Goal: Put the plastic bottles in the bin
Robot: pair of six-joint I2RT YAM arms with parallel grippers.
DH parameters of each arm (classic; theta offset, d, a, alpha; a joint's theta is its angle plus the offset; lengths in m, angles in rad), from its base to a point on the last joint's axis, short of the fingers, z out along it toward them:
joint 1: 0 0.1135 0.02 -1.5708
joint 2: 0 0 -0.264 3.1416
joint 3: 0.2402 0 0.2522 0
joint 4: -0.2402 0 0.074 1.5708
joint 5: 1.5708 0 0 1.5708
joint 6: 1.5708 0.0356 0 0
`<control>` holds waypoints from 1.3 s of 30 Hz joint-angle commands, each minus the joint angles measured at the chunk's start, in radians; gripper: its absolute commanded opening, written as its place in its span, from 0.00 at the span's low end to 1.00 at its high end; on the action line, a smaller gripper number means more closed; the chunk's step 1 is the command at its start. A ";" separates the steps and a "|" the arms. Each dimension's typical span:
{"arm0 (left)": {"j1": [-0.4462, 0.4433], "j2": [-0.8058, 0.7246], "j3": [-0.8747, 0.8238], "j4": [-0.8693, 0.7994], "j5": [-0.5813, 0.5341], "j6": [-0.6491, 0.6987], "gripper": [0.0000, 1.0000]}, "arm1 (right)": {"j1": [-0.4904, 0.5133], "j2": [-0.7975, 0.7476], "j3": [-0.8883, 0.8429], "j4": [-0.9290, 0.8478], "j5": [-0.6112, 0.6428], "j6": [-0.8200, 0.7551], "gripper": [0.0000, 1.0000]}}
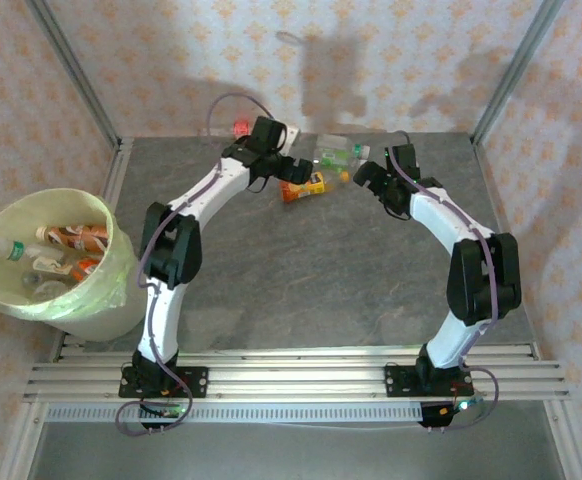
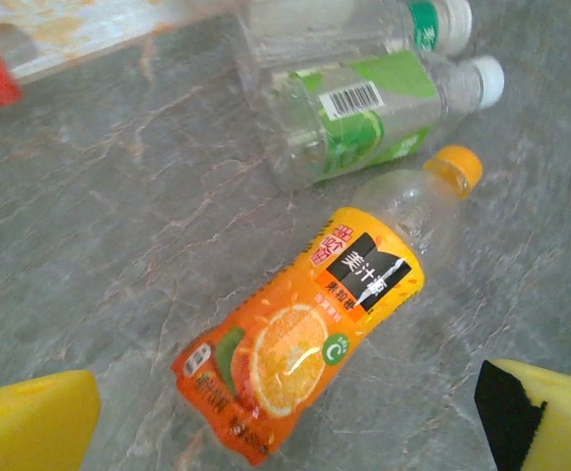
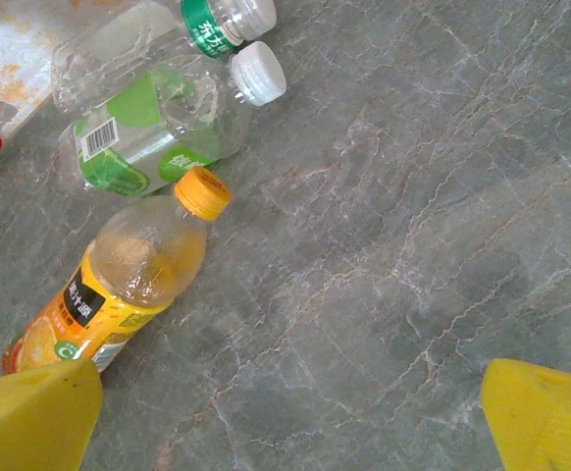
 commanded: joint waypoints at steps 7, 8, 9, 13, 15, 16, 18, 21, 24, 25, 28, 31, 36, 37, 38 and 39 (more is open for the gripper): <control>-0.078 0.210 0.278 -0.164 -0.062 0.438 1.00 | -0.006 -0.071 -0.024 -0.068 0.029 -0.057 0.99; -0.083 0.252 0.346 -0.211 -0.082 0.454 1.00 | -0.006 -0.075 -0.028 -0.069 0.035 -0.060 0.99; -0.090 0.301 0.427 -0.267 -0.100 0.467 1.00 | -0.007 -0.081 -0.032 -0.071 0.040 -0.063 0.99; -0.099 0.434 0.618 -0.385 -0.112 0.498 1.00 | -0.006 -0.093 -0.047 -0.074 0.048 -0.076 0.99; -0.106 0.445 0.609 -0.366 -0.141 0.508 0.99 | -0.006 -0.095 -0.048 -0.082 0.051 -0.082 0.99; -0.107 0.449 0.606 -0.361 -0.157 0.511 0.98 | -0.006 -0.097 -0.047 -0.083 0.052 -0.085 0.99; -0.109 0.453 0.606 -0.362 -0.175 0.508 0.95 | -0.007 -0.100 -0.051 -0.083 0.051 -0.083 0.99; -0.110 0.448 0.607 -0.390 -0.202 0.504 0.92 | -0.006 -0.103 -0.061 -0.074 0.047 -0.080 0.99; -0.109 0.433 0.588 -0.419 -0.215 0.500 0.84 | -0.006 -0.102 -0.066 -0.071 0.040 -0.079 0.99; -0.109 0.425 0.572 -0.420 -0.221 0.495 0.82 | -0.007 -0.102 -0.065 -0.071 0.039 -0.079 0.99; -0.110 0.398 0.526 -0.413 -0.230 0.479 0.72 | -0.006 -0.101 -0.066 -0.071 0.033 -0.081 0.99; -0.110 0.373 0.496 -0.402 -0.209 0.457 0.66 | -0.006 -0.100 -0.062 -0.075 0.032 -0.085 0.99; -0.109 0.313 0.432 -0.369 -0.183 0.399 0.60 | -0.007 -0.108 -0.065 -0.064 0.004 -0.088 0.99; -0.109 0.286 0.390 -0.341 -0.176 0.383 0.59 | -0.006 -0.115 -0.073 -0.047 -0.014 -0.090 0.99; -0.109 0.257 0.346 -0.303 -0.171 0.366 0.58 | -0.006 -0.124 -0.085 -0.028 -0.036 -0.093 0.99; -0.110 0.218 0.282 -0.249 -0.168 0.341 0.57 | -0.006 -0.138 -0.102 0.006 -0.057 -0.096 0.99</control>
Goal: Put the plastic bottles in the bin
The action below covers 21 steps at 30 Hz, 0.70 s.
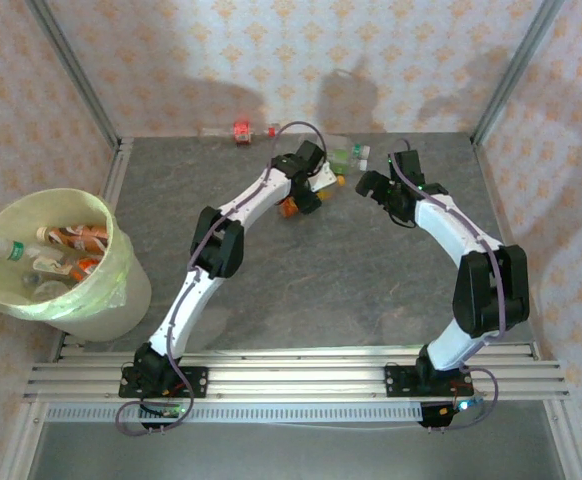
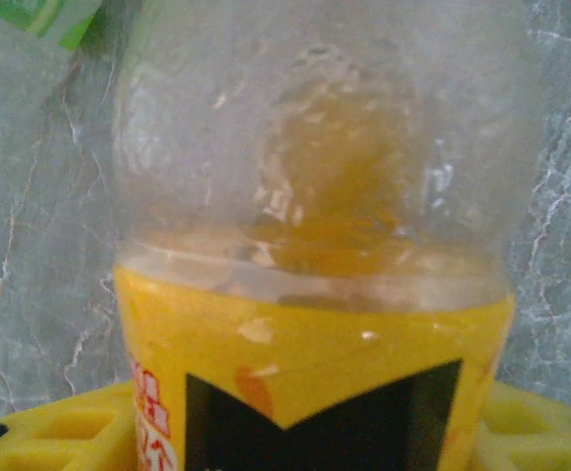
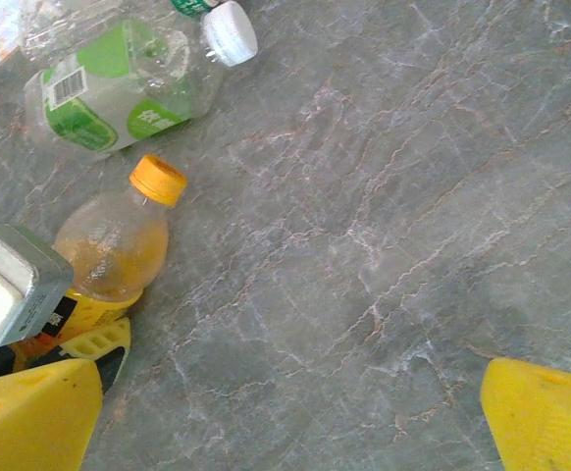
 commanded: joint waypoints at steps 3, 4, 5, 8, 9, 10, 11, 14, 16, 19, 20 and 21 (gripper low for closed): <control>0.006 -0.246 -0.272 0.253 0.012 -0.152 0.54 | -0.006 -0.107 -0.092 0.145 -0.092 -0.027 0.99; 0.006 -0.287 -0.333 0.304 0.010 -0.185 0.54 | -0.007 -0.125 -0.110 0.170 -0.103 -0.035 0.99; 0.005 -0.322 -0.382 0.342 0.011 -0.211 0.53 | -0.006 -0.140 -0.125 0.190 -0.113 -0.041 0.99; 0.006 -0.447 -0.560 0.489 0.010 -0.293 0.52 | -0.005 -0.185 -0.174 0.258 -0.191 -0.079 1.00; 0.005 -0.490 -0.625 0.541 -0.006 -0.323 0.52 | -0.005 -0.203 -0.191 0.278 -0.213 -0.086 1.00; 0.005 -0.537 -0.688 0.585 -0.030 -0.355 0.52 | -0.005 -0.220 -0.209 0.296 -0.228 -0.094 1.00; 0.006 -0.576 -0.730 0.618 -0.050 -0.381 0.52 | -0.003 -0.235 -0.226 0.313 -0.234 -0.095 1.00; 0.005 -0.705 -0.853 0.668 -0.093 -0.456 0.52 | -0.003 -0.282 -0.282 0.376 -0.225 -0.092 1.00; 0.006 -0.795 -0.916 0.676 -0.122 -0.491 0.52 | -0.003 -0.300 -0.311 0.414 -0.214 -0.083 1.00; 0.006 -0.892 -0.962 0.636 -0.164 -0.512 0.52 | -0.002 -0.308 -0.325 0.449 -0.218 -0.079 1.00; 0.005 -0.914 -0.963 0.612 -0.177 -0.516 0.52 | -0.004 -0.307 -0.325 0.455 -0.224 -0.077 1.00; 0.006 -0.939 -0.963 0.584 -0.189 -0.522 0.52 | -0.002 -0.304 -0.325 0.469 -0.233 -0.073 1.00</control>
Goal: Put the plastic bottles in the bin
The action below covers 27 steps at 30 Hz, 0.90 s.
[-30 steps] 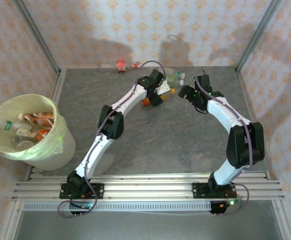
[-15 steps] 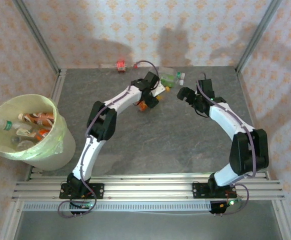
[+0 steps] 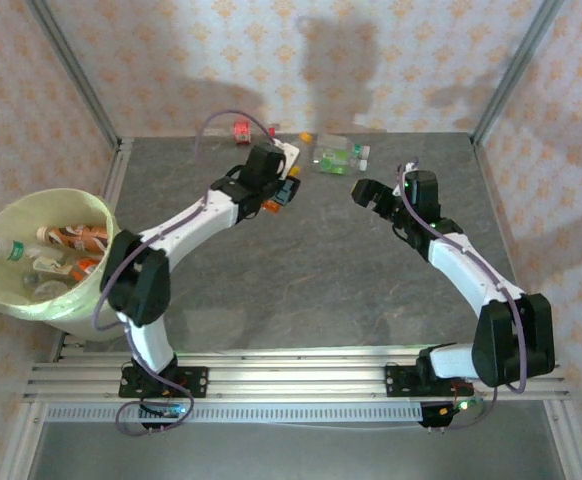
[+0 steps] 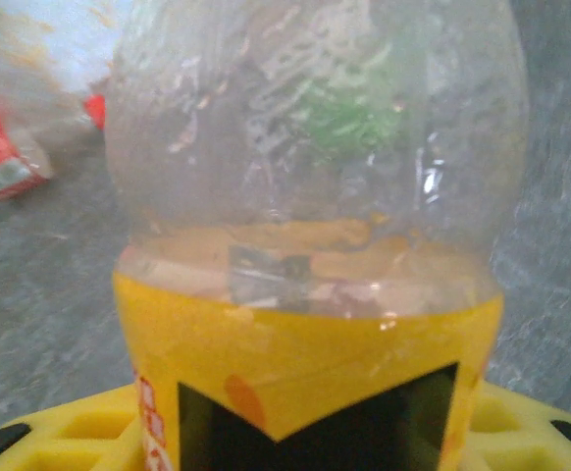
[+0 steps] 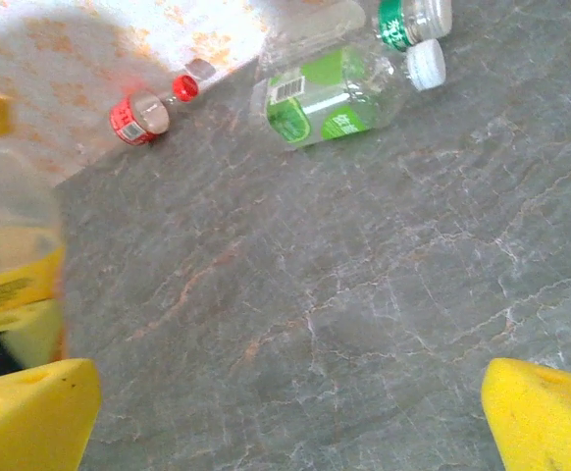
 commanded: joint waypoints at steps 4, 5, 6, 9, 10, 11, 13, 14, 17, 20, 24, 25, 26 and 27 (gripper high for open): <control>0.006 -0.174 -0.015 -0.088 -0.141 -0.094 0.52 | -0.002 -0.011 -0.010 0.143 -0.045 0.013 1.00; 0.006 -0.198 -0.019 -0.101 -0.160 -0.098 0.52 | -0.001 -0.011 -0.011 0.155 -0.041 0.016 1.00; 0.006 -0.228 -0.024 -0.116 -0.188 -0.103 0.52 | 0.002 -0.009 -0.012 0.162 -0.028 0.016 1.00; 0.008 -0.301 -0.037 -0.166 -0.271 -0.109 0.52 | 0.005 -0.009 -0.020 0.178 0.000 0.013 1.00; 0.009 -0.324 -0.038 -0.189 -0.302 -0.113 0.52 | 0.007 -0.009 -0.024 0.186 0.006 0.016 1.00; 0.012 -0.341 -0.035 -0.209 -0.324 -0.117 0.52 | 0.007 -0.008 -0.027 0.190 0.009 0.023 1.00; 0.019 -0.378 -0.033 -0.255 -0.370 -0.133 0.52 | 0.007 -0.007 -0.029 0.197 0.009 0.038 0.99; 0.023 -0.396 -0.031 -0.272 -0.384 -0.140 0.52 | 0.007 -0.005 -0.029 0.198 0.007 0.048 0.99; 0.043 -0.453 -0.017 -0.328 -0.421 -0.161 0.52 | 0.007 0.008 -0.027 0.206 0.006 0.080 0.99; 0.084 -0.501 0.018 -0.420 -0.466 -0.150 0.53 | 0.006 0.027 -0.013 0.198 -0.021 0.096 0.99; 0.213 -0.549 0.077 -0.550 -0.456 -0.157 0.53 | 0.007 0.066 0.028 0.179 -0.098 0.091 0.99; 0.231 -0.558 0.093 -0.574 -0.467 -0.147 0.53 | 0.007 0.074 0.035 0.179 -0.102 0.098 0.99; 0.248 -0.571 0.109 -0.597 -0.486 -0.137 0.53 | 0.007 0.082 0.042 0.180 -0.105 0.104 0.99; 0.270 -0.583 0.125 -0.620 -0.500 -0.127 0.53 | 0.007 0.092 0.048 0.183 -0.109 0.106 0.99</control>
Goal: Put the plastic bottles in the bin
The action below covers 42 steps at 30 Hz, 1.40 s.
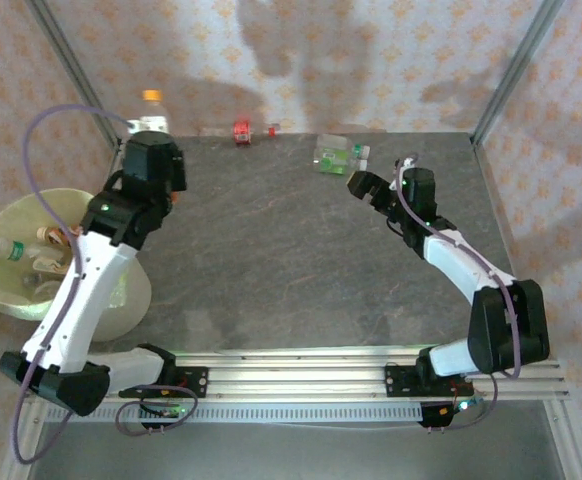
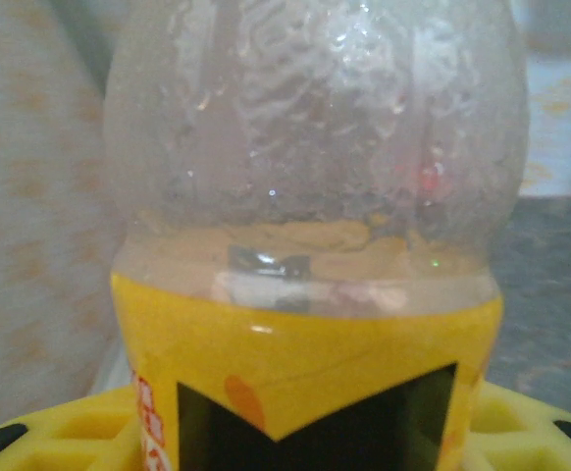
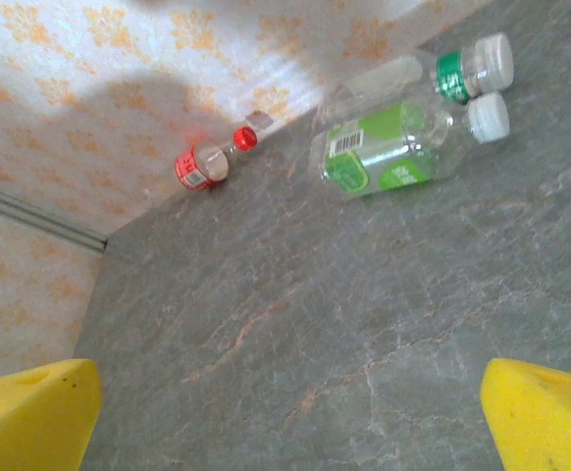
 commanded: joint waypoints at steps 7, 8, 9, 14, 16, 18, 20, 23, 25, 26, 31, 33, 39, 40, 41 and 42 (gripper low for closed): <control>0.239 -0.084 0.106 -0.258 -0.018 -0.004 0.53 | 0.007 0.038 0.050 0.090 -0.047 0.006 0.99; 0.260 -0.087 0.105 -0.275 -0.034 -0.003 0.53 | 0.006 0.035 0.046 0.100 -0.044 0.001 0.99; 0.276 -0.088 0.100 -0.289 -0.076 0.005 0.53 | 0.007 0.033 0.045 0.104 -0.041 -0.007 0.99; 0.433 -0.112 0.040 -0.312 -0.103 0.011 0.53 | 0.007 0.044 0.068 0.080 -0.041 -0.039 0.99; 0.503 -0.116 0.021 -0.328 -0.066 -0.019 0.55 | 0.007 0.053 0.086 0.071 -0.050 -0.041 0.99; 0.568 -0.107 0.013 -0.365 -0.039 -0.050 0.55 | 0.006 0.064 0.096 0.074 -0.052 -0.034 0.99; 0.608 -0.104 -0.008 -0.376 -0.029 -0.070 0.55 | 0.007 0.070 0.102 0.081 -0.054 -0.025 0.99; 0.658 -0.110 -0.039 -0.389 0.015 -0.102 0.55 | 0.007 0.077 0.114 0.080 -0.061 -0.026 0.99; 0.669 -0.115 -0.047 -0.416 0.029 -0.143 0.55 | 0.007 0.078 0.118 0.074 -0.062 -0.028 0.99; 0.670 -0.126 -0.057 -0.419 0.026 -0.166 0.58 | 0.007 0.078 0.117 0.074 -0.061 -0.028 0.99; 0.669 -0.188 -0.113 -0.418 -0.069 -0.224 0.62 | 0.006 0.080 0.112 0.071 -0.060 -0.031 0.99; 0.669 -0.183 -0.117 -0.428 -0.082 -0.228 0.71 | 0.006 0.081 0.112 0.070 -0.060 -0.033 0.99; 0.669 -0.208 -0.127 -0.416 -0.049 -0.292 0.99 | 0.007 0.081 0.112 0.063 -0.055 -0.036 0.99; 0.669 -0.215 -0.128 -0.408 -0.045 -0.301 1.00 | 0.007 0.078 0.112 0.061 -0.055 -0.038 0.99; 0.669 -0.221 -0.128 -0.396 -0.031 -0.306 1.00 | 0.006 0.077 0.111 0.056 -0.053 -0.042 0.99; 0.669 -0.224 -0.126 -0.386 -0.013 -0.308 1.00 | 0.006 0.077 0.111 0.050 -0.050 -0.046 0.99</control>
